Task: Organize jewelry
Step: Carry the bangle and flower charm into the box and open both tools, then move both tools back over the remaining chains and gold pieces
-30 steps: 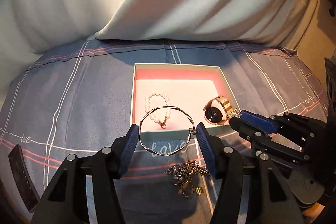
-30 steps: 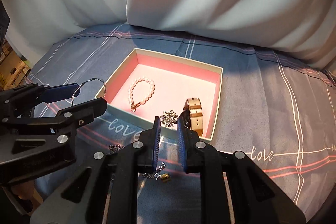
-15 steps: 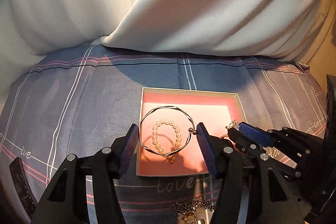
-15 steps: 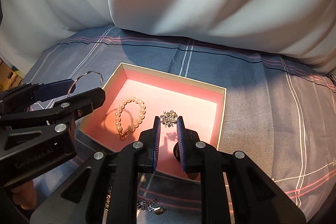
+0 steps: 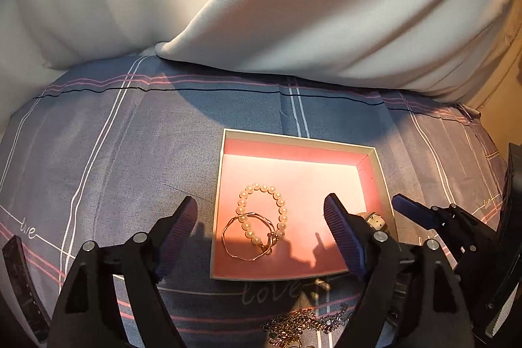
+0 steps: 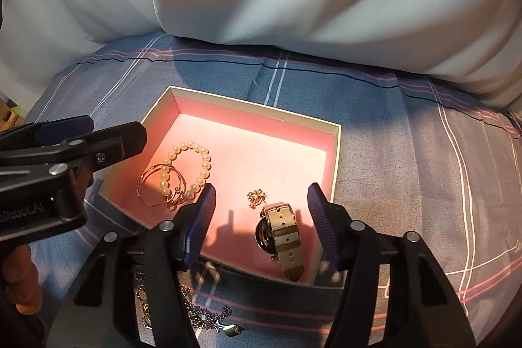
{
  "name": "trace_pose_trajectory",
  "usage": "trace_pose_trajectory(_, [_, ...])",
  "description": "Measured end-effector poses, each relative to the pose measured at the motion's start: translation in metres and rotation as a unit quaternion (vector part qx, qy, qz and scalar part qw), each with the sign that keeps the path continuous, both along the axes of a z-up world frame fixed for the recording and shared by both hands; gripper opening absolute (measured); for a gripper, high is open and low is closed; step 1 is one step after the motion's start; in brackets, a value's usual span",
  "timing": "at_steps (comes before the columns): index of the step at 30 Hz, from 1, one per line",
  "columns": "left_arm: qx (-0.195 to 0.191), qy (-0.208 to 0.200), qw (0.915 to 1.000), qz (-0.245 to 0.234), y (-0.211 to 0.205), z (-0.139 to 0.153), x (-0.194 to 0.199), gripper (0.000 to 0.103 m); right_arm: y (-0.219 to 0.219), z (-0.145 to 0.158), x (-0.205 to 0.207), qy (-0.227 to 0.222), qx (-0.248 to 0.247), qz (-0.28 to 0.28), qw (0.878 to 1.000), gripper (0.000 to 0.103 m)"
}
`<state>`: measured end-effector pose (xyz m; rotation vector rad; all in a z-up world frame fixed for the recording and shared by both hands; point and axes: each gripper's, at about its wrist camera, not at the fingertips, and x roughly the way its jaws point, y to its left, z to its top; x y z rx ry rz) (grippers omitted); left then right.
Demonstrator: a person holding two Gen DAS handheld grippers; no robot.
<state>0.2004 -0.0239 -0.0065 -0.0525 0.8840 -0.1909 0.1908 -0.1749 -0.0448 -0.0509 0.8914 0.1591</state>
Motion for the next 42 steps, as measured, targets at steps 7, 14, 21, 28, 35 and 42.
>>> trace_pose_trajectory(7, [-0.021,-0.027,0.9994,-0.003,0.006,0.020,-0.029,0.081,-0.009,0.024,-0.029,-0.028,-0.005,0.008,1.000,0.060])
trace_pose_trajectory(14, [-0.010,-0.002,0.9996,-0.028,0.007,-0.014,-0.082,0.082,-0.021,0.001,-0.076,0.000,-0.004,0.009,1.000,0.060])
trace_pose_trajectory(21, [0.026,0.031,0.9979,-0.051,0.014,-0.068,-0.138,0.082,-0.019,-0.038,-0.115,0.049,0.010,0.012,0.999,0.060])
trace_pose_trajectory(28, [0.023,0.057,0.9965,-0.056,0.022,-0.092,-0.148,0.082,-0.012,-0.057,-0.129,0.068,0.024,0.012,0.997,0.060])
trace_pose_trajectory(35, [0.040,0.052,0.9955,-0.069,0.002,-0.096,-0.134,0.079,-0.010,-0.058,-0.132,0.067,0.018,0.013,0.998,0.060])
trace_pose_trajectory(42, [0.062,0.048,0.9943,-0.073,-0.015,-0.097,-0.133,0.073,-0.020,-0.060,-0.138,0.070,0.026,0.000,0.997,0.060])
